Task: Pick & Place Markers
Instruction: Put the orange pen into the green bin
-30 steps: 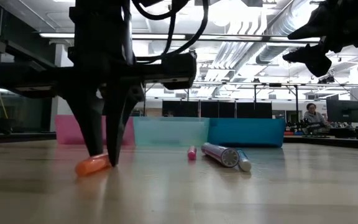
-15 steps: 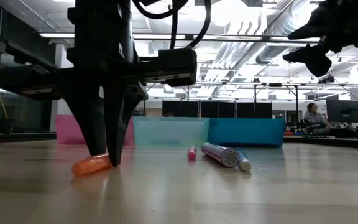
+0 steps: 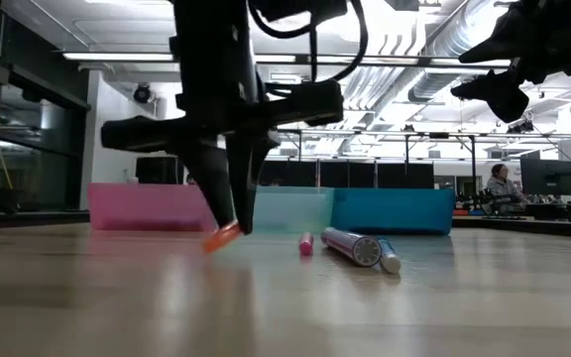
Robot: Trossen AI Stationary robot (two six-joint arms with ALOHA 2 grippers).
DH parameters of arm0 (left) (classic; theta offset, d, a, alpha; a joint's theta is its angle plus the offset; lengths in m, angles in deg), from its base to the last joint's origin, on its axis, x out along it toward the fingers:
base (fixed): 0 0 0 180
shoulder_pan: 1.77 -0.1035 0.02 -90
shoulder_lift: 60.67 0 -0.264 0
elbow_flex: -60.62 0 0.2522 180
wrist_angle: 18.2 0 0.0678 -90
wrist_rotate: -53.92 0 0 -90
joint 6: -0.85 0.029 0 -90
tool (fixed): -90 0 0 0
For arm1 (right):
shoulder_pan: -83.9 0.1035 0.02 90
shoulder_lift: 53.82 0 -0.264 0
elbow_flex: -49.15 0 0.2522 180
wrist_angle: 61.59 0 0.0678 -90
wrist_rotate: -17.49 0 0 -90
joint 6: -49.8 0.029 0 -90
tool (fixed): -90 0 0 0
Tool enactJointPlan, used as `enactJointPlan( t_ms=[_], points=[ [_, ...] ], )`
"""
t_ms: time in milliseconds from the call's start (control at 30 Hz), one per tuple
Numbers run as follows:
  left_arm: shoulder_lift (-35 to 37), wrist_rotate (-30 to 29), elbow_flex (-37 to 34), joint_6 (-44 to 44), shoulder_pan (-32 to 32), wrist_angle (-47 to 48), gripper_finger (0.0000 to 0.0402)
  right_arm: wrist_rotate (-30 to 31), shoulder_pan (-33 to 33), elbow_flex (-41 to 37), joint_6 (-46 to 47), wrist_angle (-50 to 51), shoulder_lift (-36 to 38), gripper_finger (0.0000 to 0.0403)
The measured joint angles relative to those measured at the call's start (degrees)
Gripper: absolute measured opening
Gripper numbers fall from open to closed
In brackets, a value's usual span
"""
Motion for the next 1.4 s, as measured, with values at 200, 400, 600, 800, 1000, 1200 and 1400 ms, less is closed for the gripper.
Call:
enactJointPlan(
  t_ms=[200,400,600,800,1000,1200,1400],
  points=[
    [0.09,0.17,5.03,10.01,-3.58,5.22,0.0023,0.02,0.00,0.00,0.00,0.02,0.00,0.0250],
    [0.18,-1.87,11.24,23.67,-8.41,10.21,0.0023,0.02,-0.01,0.00,0.00,0.00,0.00,0.0250],
    [0.33,-2.58,17.17,39.50,-14.34,13.60,0.0023,0.01,0.00,0.00,0.00,0.01,0.00,0.0250],
    [0.35,-2.43,19.01,54.08,-19.59,13.80,0.0023,0.02,0.02,0.00,0.00,0.02,0.00,0.0250],
    [0.35,-0.19,19.01,66.66,-24.03,13.86,0.0023,0.02,-0.01,0.00,0.00,0.02,0.01,0.0250],
    [0.37,2.07,19.01,79.84,-27.84,14.01,0.0023,0.02,-0.01,0.00,0.00,0.00,0.00,0.0250],
    [0.42,2.49,19.01,91.72,-30.73,16.41,0.0023,0.02,0.00,0.00,0.00,0.02,0.00,0.0250]
  ],
)
